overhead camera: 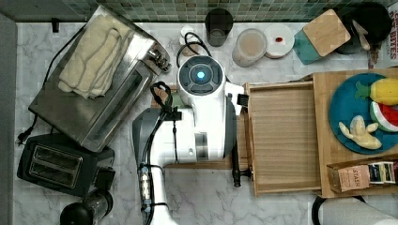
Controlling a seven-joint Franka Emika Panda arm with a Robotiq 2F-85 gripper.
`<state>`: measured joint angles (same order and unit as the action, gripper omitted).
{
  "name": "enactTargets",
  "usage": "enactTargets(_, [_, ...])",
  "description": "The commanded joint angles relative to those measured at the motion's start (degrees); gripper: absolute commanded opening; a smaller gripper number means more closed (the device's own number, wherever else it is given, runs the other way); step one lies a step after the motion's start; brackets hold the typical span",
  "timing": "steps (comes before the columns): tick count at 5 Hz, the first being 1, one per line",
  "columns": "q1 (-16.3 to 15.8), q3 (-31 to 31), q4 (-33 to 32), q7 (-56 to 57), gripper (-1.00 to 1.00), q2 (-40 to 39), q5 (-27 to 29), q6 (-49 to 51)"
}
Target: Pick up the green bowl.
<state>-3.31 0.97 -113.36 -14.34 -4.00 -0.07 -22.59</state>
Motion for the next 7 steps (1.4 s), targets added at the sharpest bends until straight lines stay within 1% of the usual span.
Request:
enactTargets(1, [-1.9, 1.6, 2.3, -4.8, 1.0, -2.1, -1.0, -5.7])
enactTargets(2, [-2.9, 1.2, 1.7, -5.9, 1.0, -4.3, -1.6, -6.8])
enactTargets(3, [-2.5, 2.1, 0.1, -4.4, 1.0, -5.2, -1.5, -9.0])
enactTargets(4, [-2.9, 2.5, -1.0, -4.8, 1.0, -5.7, 0.0, -8.7])
enactTargets(5, [-3.0, 2.9, -3.5, -6.3, 1.0, -5.8, 0.4, -11.0])
enactTargets(6, [-2.5, 3.3, -7.4, -6.5, 1.0, -5.4, 0.8, -14.7])
enactTargets(7, [-2.6, 3.0, -10.8, -6.5, 1.0, -4.1, 0.5, -16.3])
